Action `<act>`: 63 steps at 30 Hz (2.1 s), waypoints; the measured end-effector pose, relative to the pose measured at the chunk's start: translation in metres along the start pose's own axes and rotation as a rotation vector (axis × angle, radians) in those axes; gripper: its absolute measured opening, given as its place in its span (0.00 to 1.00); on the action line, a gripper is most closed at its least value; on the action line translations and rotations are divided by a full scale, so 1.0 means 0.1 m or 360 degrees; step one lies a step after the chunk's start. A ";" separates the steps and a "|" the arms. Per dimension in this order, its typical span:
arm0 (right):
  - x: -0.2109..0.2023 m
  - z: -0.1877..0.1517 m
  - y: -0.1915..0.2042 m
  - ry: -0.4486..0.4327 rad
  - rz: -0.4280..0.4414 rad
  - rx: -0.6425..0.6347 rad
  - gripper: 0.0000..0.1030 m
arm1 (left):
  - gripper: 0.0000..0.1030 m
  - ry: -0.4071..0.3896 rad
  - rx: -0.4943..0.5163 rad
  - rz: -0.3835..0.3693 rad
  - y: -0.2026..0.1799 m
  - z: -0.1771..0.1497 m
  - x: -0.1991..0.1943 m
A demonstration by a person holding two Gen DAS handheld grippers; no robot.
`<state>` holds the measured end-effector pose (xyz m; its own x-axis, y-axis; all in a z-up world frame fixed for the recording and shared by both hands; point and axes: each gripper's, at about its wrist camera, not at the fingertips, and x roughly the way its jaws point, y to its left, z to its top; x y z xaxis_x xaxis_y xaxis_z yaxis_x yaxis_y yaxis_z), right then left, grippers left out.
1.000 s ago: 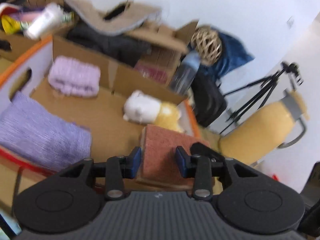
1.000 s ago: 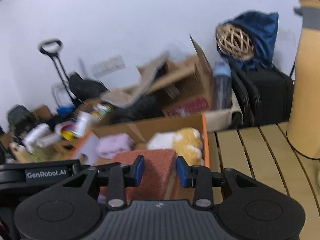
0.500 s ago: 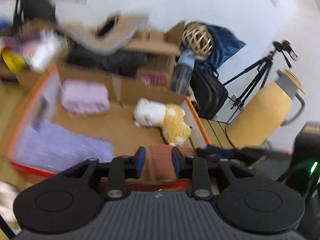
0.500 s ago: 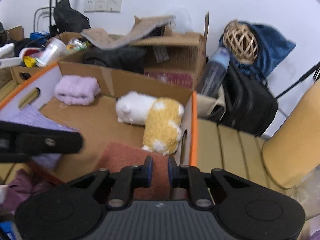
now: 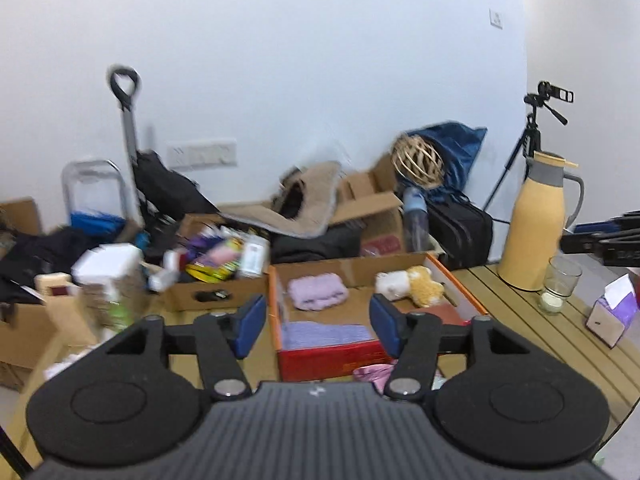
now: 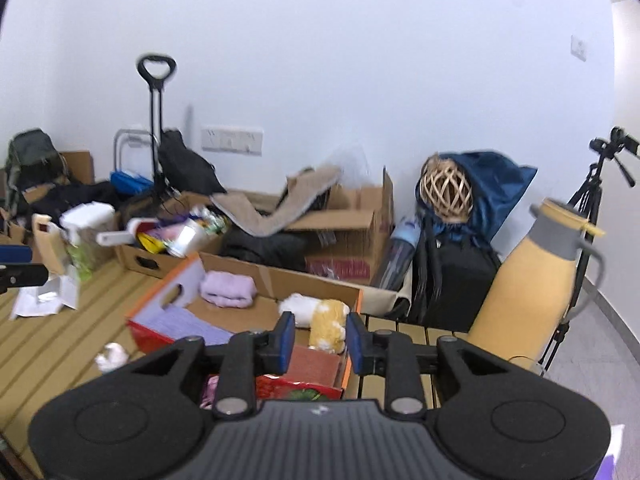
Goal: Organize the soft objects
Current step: 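Withdraw the right tool from the box back over the table, then grasp the clear plastic bag with the left tool while the right tool grasps the white foam cylinder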
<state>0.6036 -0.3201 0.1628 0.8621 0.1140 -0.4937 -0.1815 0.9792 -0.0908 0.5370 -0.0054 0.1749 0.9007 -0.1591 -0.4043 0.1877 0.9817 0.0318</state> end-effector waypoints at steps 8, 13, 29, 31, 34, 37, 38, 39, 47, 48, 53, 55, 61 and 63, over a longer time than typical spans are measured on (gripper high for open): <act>-1.21 -0.69 0.38 -0.0223 0.0175 0.0003 0.51 | 0.75 -0.0145 0.0095 0.0002 -0.08 -0.95 -1.07; -1.86 -1.43 0.69 -0.0321 0.0223 0.0008 0.61 | 0.83 -0.0252 0.0048 0.0002 -0.13 -1.64 -1.76; -2.02 -2.46 1.11 -0.0128 0.0216 0.0107 0.67 | 0.93 -0.0239 0.0126 -0.0039 -0.46 -2.22 -2.01; -1.92 -2.48 1.09 -0.0114 0.0217 0.0128 0.67 | 0.93 -0.0186 0.0110 -0.0055 -0.46 -2.23 -1.85; -1.73 -2.48 1.02 -0.0079 0.0231 0.0168 0.66 | 0.93 -0.0107 0.0067 -0.0065 -0.45 -2.22 -1.56; -1.48 -2.47 0.96 -0.0034 0.0217 0.0208 0.66 | 0.93 -0.0051 0.0028 -0.0086 -0.45 -2.19 -1.27; -1.38 -2.46 0.94 -0.0016 0.0215 0.0219 0.66 | 0.93 -0.0026 0.0020 -0.0094 -0.46 -2.17 -1.14; -1.29 -2.45 0.92 -0.0002 0.0214 0.0227 0.66 | 0.93 -0.0006 0.0017 -0.0098 -0.46 -2.15 -1.03; -0.46 -2.28 0.79 0.0110 0.0207 0.0268 0.62 | 0.77 0.0111 -0.0030 -0.0192 -0.50 -1.84 -0.01; -0.37 -2.25 0.78 0.0115 0.0204 0.0264 0.62 | 0.76 0.0120 -0.0032 -0.0216 -0.52 -1.76 0.16; 0.22 -2.01 0.86 0.0129 0.0217 0.0117 0.60 | 0.74 0.0174 -0.0079 -0.0357 -0.67 -1.43 0.88; 0.47 -1.92 0.88 0.0127 0.0227 0.0117 0.58 | 0.73 0.0218 -0.0085 -0.0382 -0.76 -1.33 1.17; 0.88 -1.83 0.67 0.0097 0.0269 0.0297 0.50 | 0.64 0.0372 -0.0149 -0.0440 -0.96 -1.23 1.85; 0.85 -1.87 0.54 0.0084 0.0243 0.0344 0.51 | 0.61 0.0399 -0.0210 -0.0454 -0.94 -1.28 1.93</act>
<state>0.5787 -0.2895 -0.0463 0.8054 0.2601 -0.5326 -0.1976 0.9650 0.1725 0.6431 -0.1151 -0.0231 0.6931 -0.4130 -0.5908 0.3499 0.9093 -0.2251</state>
